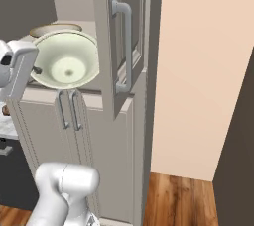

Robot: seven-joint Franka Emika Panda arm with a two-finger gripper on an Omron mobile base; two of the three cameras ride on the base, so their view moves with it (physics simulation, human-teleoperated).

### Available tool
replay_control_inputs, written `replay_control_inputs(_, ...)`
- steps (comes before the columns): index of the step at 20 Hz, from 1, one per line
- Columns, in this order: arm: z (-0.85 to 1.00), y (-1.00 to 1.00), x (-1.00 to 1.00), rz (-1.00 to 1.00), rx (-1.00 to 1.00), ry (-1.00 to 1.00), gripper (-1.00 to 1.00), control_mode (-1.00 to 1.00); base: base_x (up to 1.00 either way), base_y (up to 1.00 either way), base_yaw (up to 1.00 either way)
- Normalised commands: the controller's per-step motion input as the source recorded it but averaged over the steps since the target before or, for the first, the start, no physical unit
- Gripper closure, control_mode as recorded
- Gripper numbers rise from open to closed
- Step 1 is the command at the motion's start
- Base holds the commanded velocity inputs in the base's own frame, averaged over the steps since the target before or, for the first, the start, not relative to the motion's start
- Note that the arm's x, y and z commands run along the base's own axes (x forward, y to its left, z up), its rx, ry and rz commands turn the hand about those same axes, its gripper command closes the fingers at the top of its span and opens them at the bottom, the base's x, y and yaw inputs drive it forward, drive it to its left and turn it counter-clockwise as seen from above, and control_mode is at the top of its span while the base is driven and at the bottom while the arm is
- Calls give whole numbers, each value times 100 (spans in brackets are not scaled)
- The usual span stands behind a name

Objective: Pick both bowls and place them on the counter. Then place the apple in one bowl and place the bread in the other bowl.

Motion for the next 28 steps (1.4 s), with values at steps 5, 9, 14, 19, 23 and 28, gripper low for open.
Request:
replay_control_inputs(5,-33,20,-55,5,-4,8,100,-100,0,0,0)
replay_control_inputs(9,-34,5,-66,5,0,1,100,-100,0,0,0)
replay_control_inputs(14,-20,15,-24,4,-2,1,100,100,-24,8,1)
replay_control_inputs(19,0,0,0,0,0,0,100,100,-76,20,3)
replay_control_inputs(23,0,0,0,0,0,0,100,100,-83,27,4)
replay_control_inputs(28,0,0,0,0,0,0,100,100,-71,45,1)
